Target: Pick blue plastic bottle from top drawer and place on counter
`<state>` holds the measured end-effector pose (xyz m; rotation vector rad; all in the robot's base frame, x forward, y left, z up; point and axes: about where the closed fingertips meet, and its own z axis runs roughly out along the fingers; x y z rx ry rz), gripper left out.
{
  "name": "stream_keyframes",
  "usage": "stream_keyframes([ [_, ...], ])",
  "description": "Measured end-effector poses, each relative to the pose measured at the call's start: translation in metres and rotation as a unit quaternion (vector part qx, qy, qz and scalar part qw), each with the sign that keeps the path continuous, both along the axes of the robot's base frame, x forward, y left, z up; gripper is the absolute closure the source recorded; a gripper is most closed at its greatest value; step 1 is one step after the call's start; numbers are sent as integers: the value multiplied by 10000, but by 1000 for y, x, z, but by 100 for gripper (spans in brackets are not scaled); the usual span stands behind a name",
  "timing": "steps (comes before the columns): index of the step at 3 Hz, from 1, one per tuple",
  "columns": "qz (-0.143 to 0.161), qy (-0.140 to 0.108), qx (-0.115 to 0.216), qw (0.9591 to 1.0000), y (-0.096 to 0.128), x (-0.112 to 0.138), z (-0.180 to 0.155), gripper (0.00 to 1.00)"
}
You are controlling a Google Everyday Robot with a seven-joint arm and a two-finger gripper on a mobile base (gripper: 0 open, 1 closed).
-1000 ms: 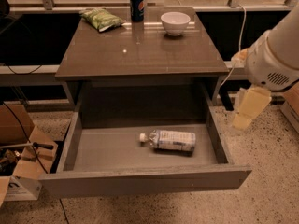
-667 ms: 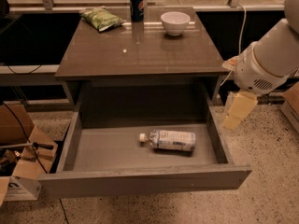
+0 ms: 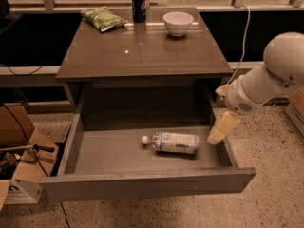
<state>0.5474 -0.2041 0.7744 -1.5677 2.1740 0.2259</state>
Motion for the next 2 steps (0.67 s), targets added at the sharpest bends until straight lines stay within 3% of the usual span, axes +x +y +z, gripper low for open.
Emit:
stream_keyframes([
  [1,-21,194,386,9991,8,17,-41,0],
  [2,-119,571,906,9942,41,19,-84,0],
])
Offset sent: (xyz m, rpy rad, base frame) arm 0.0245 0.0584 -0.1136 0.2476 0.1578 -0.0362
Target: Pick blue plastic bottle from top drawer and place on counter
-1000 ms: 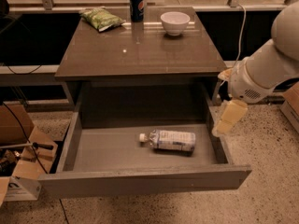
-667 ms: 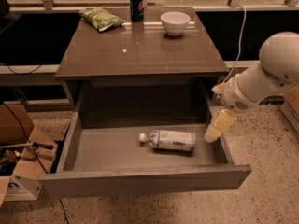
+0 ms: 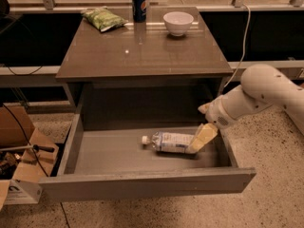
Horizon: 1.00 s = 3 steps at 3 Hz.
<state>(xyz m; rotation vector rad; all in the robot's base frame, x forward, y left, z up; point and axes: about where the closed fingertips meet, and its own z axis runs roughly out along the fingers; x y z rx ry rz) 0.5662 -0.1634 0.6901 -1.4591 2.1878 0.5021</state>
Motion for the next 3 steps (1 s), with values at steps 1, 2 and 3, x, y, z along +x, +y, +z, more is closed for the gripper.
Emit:
stream_keyframes([
  [1,-87,295,303,9991,21,-8,-22,0],
  [2,-156,613,515,9967,38,-16,-50,0],
  [3,-172,826,717,9939,56,-19,-72,19],
])
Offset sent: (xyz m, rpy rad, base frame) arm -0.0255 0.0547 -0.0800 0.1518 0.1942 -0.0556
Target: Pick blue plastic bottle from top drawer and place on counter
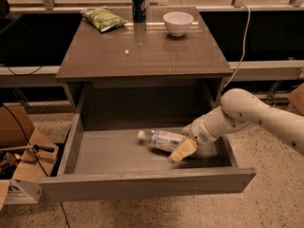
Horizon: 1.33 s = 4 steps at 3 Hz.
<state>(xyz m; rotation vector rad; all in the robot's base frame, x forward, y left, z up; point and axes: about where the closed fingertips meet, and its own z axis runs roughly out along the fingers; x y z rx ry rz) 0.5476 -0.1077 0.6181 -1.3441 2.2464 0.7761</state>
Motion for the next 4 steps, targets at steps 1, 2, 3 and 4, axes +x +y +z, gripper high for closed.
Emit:
stream_keyframes([
  [1,-106,16,150,9998,-8,-5,-2,42],
  [2,-212,-184,264,9993,-22,-12,17,66],
  [3,-247,-348,322,9986,-30,-23,42,89],
  [4,-76,-582,351,9977,-37,-28,93,100],
])
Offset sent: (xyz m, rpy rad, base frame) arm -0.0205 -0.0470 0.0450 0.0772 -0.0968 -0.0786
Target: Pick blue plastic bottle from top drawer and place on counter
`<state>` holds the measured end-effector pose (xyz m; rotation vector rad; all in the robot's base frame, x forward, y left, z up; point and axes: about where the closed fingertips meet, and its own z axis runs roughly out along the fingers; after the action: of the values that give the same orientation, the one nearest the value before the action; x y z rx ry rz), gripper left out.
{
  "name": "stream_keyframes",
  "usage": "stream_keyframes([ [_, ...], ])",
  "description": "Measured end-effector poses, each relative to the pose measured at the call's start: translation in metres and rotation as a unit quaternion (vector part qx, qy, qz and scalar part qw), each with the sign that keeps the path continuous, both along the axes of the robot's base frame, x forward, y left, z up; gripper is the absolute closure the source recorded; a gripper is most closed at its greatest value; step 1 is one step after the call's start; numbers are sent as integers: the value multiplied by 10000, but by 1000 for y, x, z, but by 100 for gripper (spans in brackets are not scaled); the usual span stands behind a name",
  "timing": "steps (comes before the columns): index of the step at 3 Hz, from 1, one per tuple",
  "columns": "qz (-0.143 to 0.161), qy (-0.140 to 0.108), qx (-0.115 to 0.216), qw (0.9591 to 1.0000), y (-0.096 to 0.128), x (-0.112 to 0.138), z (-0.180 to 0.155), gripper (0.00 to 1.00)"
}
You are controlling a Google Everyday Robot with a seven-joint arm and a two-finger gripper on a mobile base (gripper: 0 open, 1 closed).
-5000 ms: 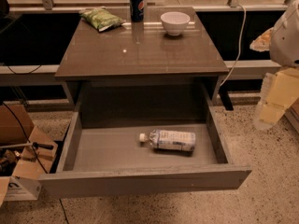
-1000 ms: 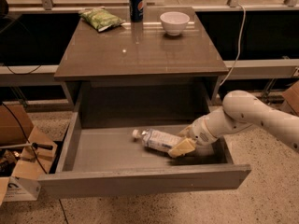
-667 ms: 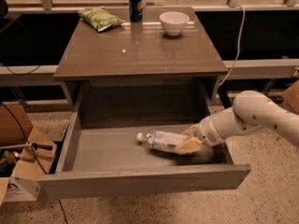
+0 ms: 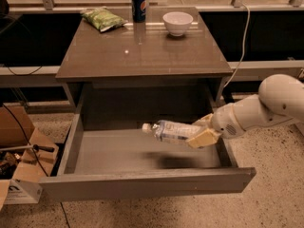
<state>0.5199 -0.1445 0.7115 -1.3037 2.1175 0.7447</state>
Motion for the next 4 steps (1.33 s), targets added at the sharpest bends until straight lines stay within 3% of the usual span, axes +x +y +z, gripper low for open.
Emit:
stream_keyframes([
  [1,307,-443,-420,9977,-20,2,91,100],
  [2,329,-769,-724,9939,-41,14,162,100],
  [3,307,-933,-706,9927,-44,19,180,100],
  [4,127,-710,-222,9971,-23,17,154,100],
])
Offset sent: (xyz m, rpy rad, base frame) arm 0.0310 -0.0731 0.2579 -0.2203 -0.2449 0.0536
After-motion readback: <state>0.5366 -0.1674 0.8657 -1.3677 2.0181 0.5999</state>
